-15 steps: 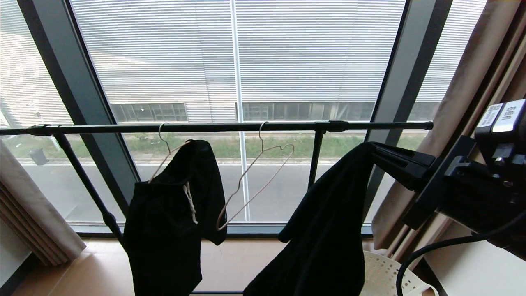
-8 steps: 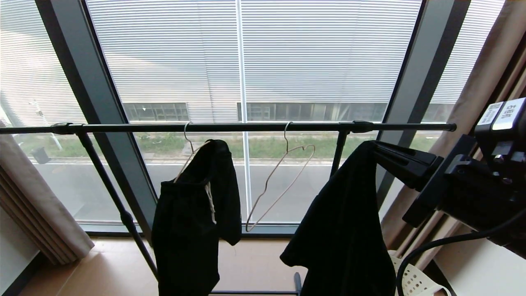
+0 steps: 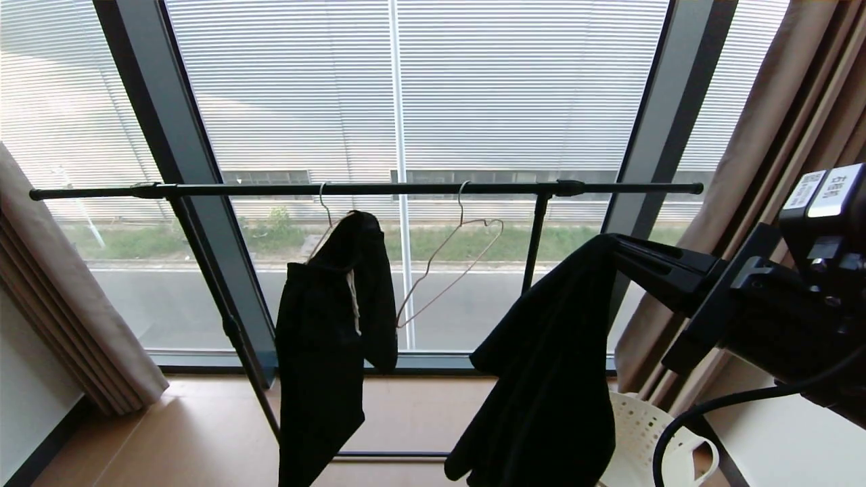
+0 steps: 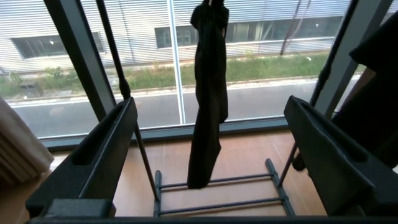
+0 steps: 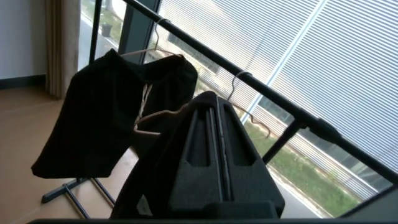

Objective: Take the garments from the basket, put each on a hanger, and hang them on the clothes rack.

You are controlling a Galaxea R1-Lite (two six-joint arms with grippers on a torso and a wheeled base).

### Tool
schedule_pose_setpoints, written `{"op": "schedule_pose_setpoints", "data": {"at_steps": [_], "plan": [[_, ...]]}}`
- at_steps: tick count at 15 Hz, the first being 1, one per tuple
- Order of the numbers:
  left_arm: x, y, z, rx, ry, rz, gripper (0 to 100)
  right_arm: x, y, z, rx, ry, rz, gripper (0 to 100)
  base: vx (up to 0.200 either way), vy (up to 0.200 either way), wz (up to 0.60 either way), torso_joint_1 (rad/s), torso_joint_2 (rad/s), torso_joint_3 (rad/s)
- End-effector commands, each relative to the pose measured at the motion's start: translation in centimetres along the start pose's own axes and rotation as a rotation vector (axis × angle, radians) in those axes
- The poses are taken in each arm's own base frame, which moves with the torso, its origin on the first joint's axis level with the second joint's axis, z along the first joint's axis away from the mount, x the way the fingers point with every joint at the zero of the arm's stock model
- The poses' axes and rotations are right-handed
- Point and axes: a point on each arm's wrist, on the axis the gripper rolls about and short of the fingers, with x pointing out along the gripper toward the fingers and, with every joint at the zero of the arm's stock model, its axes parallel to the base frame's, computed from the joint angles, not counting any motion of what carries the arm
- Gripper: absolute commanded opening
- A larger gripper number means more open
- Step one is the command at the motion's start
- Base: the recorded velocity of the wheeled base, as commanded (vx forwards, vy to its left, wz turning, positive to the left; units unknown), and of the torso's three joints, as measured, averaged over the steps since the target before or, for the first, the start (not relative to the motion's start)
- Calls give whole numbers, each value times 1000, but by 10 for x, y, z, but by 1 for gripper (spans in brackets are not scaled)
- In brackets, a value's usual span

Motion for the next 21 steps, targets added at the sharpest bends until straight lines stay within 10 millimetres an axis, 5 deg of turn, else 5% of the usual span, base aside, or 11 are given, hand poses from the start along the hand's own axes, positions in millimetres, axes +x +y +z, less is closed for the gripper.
{"op": "schedule_pose_setpoints", "data": {"at_steps": [1, 8, 9, 13, 18, 21], "plan": [[0, 0, 0, 0, 1, -1, 100, 1, 0, -1, 0, 4, 2, 0, 0, 0, 0, 0, 0, 0], [3, 0, 2, 34, 47, 11, 100, 6, 1, -3, -6, 28, -10, 0, 0, 0, 0, 0, 0, 0], [15, 2, 8, 33, 189, -8, 100, 12, 0, -4, -7, 59, -79, 0, 0, 0, 0, 0, 0, 0], [30, 4, 21, -25, 313, -30, 100, 12, 8, -2, -9, 72, -102, 0, 0, 0, 0, 0, 0, 0], [62, 7, 38, -118, 496, -64, 100, 25, 2, -3, -10, 93, -157, 0, 0, 0, 0, 0, 0, 0], [107, 6, 54, -169, 567, -100, 100, 35, 2, -7, -12, 131, -215, 0, 0, 0, 0, 0, 0, 0]]}}
